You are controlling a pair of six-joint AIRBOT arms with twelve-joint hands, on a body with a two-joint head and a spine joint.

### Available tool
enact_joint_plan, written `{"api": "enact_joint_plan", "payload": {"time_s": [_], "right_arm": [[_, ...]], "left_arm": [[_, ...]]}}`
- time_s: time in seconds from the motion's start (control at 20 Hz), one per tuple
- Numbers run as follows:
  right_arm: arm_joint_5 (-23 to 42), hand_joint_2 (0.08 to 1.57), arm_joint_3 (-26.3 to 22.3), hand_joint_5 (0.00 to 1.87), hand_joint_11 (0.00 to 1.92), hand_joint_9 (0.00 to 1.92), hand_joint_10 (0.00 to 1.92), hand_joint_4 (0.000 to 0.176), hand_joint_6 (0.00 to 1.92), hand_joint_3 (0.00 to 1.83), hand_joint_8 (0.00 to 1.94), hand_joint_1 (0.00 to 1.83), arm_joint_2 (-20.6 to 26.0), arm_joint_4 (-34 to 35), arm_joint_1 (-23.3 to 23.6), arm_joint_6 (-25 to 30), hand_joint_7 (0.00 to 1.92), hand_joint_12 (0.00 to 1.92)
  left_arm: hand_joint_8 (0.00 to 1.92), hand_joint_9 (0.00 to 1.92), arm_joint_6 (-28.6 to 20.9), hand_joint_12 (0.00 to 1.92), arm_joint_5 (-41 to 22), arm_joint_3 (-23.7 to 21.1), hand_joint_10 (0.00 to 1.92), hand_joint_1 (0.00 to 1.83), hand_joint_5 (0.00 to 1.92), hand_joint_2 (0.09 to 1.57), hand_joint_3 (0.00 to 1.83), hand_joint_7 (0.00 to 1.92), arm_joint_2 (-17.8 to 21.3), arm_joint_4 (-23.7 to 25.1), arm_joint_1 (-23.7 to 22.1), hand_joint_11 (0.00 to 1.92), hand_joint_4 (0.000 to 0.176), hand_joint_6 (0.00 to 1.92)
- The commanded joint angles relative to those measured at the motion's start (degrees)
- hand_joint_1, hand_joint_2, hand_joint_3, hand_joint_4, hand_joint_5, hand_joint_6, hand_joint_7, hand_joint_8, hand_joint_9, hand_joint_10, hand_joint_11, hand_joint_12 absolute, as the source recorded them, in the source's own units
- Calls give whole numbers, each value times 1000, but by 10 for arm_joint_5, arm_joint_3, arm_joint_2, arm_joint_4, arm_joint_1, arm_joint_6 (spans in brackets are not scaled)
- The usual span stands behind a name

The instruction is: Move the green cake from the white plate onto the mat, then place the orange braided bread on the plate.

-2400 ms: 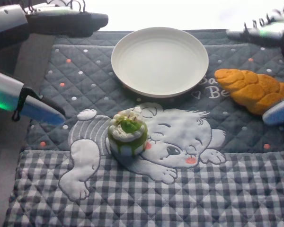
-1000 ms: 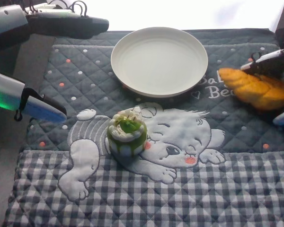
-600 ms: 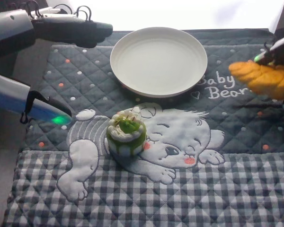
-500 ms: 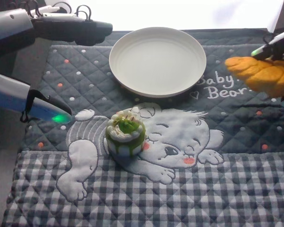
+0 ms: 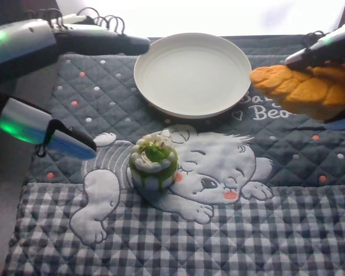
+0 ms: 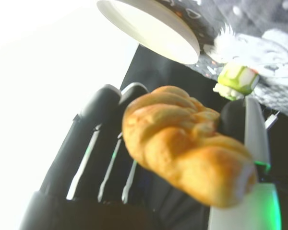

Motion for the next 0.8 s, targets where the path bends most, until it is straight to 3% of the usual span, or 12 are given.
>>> {"api": "enact_joint_plan", "payload": {"time_s": [0.0, 0.15, 0.2, 0.25, 0.35, 0.4, 0.45, 0.55, 0.6, 0.65, 0.7, 0.75], "right_arm": [[51, 1069, 10, 971, 942, 1144, 916, 0, 891, 0, 725, 1274, -3, 23, 29, -1, 1207, 1404], [-40, 1060, 27, 963, 961, 1225, 684, 0, 885, 0, 649, 1287, -37, -52, 122, -1, 1253, 1291], [-73, 1033, 33, 994, 956, 1200, 967, 0, 712, 0, 387, 1402, -48, -76, 152, -1, 1278, 1191], [-95, 1072, 43, 914, 969, 1116, 1066, 0, 850, 0, 574, 1393, -61, -87, 166, -1, 1138, 1067], [-123, 1077, 65, 899, 950, 1114, 1036, 0, 943, 0, 618, 1392, -83, -97, 178, -1, 1098, 946], [-132, 1065, 75, 911, 1027, 1138, 991, 0, 911, 2, 611, 1397, -91, -99, 180, -1, 1123, 922], [-148, 1070, 89, 893, 1047, 1133, 986, 0, 928, 0, 639, 1396, -103, -99, 188, -1, 1120, 891], [-174, 1088, 109, 975, 1019, 1105, 1052, 0, 814, 2, 978, 1300, -125, -100, 205, -1, 1080, 1348], [-189, 1095, 125, 1006, 1216, 1242, 1517, 0, 887, 1, 1375, 1203, -145, -100, 217, -1, 1116, 1712], [-196, 1129, 135, 941, 1171, 1172, 1646, 0, 1014, 6, 1420, 1168, -156, -99, 220, -1, 1019, 1812], [-207, 1161, 153, 881, 1246, 1179, 1866, 0, 1112, 5, 1690, 1147, -176, -89, 225, -1, 976, 1899], [-211, 1155, 165, 852, 961, 1051, 1257, 0, 968, 0, 1320, 1236, -188, -74, 225, -1, 982, 1543]], "left_arm": [[5, 357, 0, 894, -52, 4, 7, 1028, 271, 752, 0, 342, 0, -32, -5, 0, 0, 0], [6, 279, -3, 644, -58, 7, 12, 985, 234, 759, 0, 295, 0, -31, -4, 0, 0, 2], [5, 282, -7, 591, -57, 7, 11, 989, 241, 764, 1, 290, 0, -24, -5, 0, 0, 3], [9, 329, -11, 668, -56, 9, 21, 1036, 264, 765, 0, 318, -1, -19, -8, 0, 0, 8], [4, 361, -14, 820, -53, 15, 15, 1019, 290, 762, 0, 336, -9, -9, -15, 0, 0, 8], [2, 305, -14, 547, -52, 18, 27, 1034, 301, 738, 0, 339, -14, -7, -17, 0, 0, 6], [2, 316, -15, 631, -53, 22, 20, 964, 288, 733, 0, 320, -20, -5, -18, 0, 0, 2], [2, 276, -20, 539, -56, 24, 1, 935, 226, 747, 1, 268, -24, 0, -20, 0, 0, 4], [9, 299, -24, 569, -59, 24, 7, 950, 273, 747, 1, 299, -25, 4, -21, 0, 0, 15], [2, 304, -25, 613, -59, 24, 5, 1035, 265, 737, 0, 288, -26, 5, -22, 0, 0, 6], [2, 350, -25, 740, -62, 28, 7, 1043, 268, 738, 0, 306, -31, 11, -23, 0, 0, 3], [5, 412, -25, 869, -63, 33, 14, 1069, 268, 744, 0, 349, -37, 14, -23, 0, 0, 1]]}}
